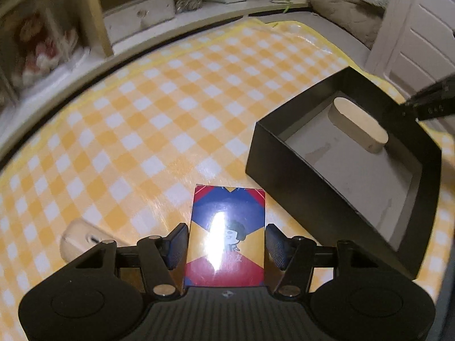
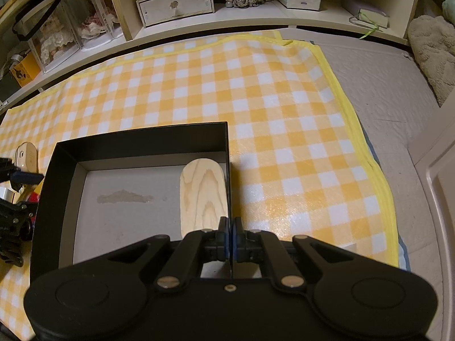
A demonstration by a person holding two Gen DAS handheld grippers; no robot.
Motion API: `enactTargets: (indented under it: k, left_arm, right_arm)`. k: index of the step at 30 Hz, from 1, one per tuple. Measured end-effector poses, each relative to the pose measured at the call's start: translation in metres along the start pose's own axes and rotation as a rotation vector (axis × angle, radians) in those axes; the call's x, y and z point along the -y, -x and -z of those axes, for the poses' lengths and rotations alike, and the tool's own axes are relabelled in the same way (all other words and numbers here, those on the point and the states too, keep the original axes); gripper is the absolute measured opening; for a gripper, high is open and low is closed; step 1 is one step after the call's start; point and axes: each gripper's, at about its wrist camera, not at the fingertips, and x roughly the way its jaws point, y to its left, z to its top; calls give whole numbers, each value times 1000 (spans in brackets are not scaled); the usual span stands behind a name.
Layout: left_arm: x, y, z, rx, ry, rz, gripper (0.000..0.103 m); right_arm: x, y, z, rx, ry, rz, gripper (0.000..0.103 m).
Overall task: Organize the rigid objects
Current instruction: 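Grasp the red-blue cartoon card box with the left tool, then carry the card box into the black box beside the wooden oval, release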
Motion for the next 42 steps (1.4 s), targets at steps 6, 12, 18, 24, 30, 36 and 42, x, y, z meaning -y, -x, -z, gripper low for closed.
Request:
enactTargets:
  k: [6,12,18,24,30,36,42]
  left_arm:
    - [10,3,2,-93,40,42,60]
    - [27,-7,6,-114,-27,-9,63]
    - [29,-12,7,-118,-31,-39,60]
    - [15,1,8,-64,146,-53,60]
    - [7,34,1,58,316,-71,60]
    - [12,59,-6,142,424,-46,60]
    - [32,68,-14,182,440,0,60]
  right_arm:
    - [1,0,0,0,3,0,3]
    - [0,0,0,0,3,1,3]
    - [0,0,0,-2,3,1,3]
    - [-1,0,1,-3,5,2,3]
    - [-1,0,1,-3,7,3,3]
    - [-1,0,3,-5,9,4,3]
    - [-2,0,3,-4,10,5,3]
